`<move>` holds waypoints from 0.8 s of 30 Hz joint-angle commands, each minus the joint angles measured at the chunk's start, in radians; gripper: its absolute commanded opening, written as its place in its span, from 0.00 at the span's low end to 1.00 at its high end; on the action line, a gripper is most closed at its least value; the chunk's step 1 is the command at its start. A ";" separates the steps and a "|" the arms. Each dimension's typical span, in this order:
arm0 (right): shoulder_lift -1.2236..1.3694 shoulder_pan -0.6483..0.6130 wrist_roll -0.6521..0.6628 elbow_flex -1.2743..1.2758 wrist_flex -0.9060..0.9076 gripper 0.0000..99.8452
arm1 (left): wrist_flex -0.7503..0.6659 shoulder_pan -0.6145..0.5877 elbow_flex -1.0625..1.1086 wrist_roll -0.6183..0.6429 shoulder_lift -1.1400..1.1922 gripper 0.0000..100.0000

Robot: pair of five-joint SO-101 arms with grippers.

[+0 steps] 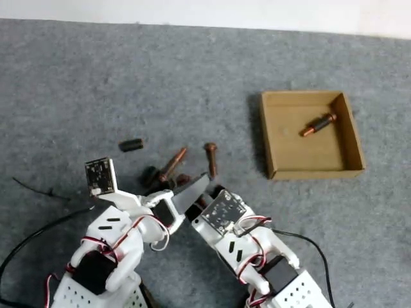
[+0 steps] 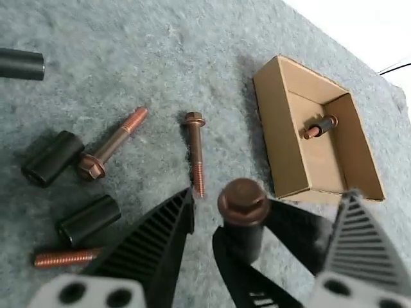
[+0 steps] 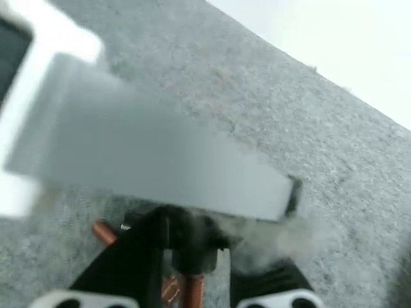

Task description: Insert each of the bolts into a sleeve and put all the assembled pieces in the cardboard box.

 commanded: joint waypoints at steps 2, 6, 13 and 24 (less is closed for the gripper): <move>-0.025 -0.002 0.006 0.110 0.001 0.01 | 0.002 -0.024 -0.024 0.074 -0.007 0.34; -0.027 -0.002 0.006 0.110 0.002 0.01 | 0.000 -0.130 -0.067 0.133 -0.007 0.34; -0.028 -0.002 0.006 0.110 0.019 0.01 | 0.000 -0.289 -0.088 0.192 -0.007 0.34; -0.028 0.051 0.006 0.107 0.021 0.01 | 0.003 -0.317 -0.082 0.186 -0.007 0.34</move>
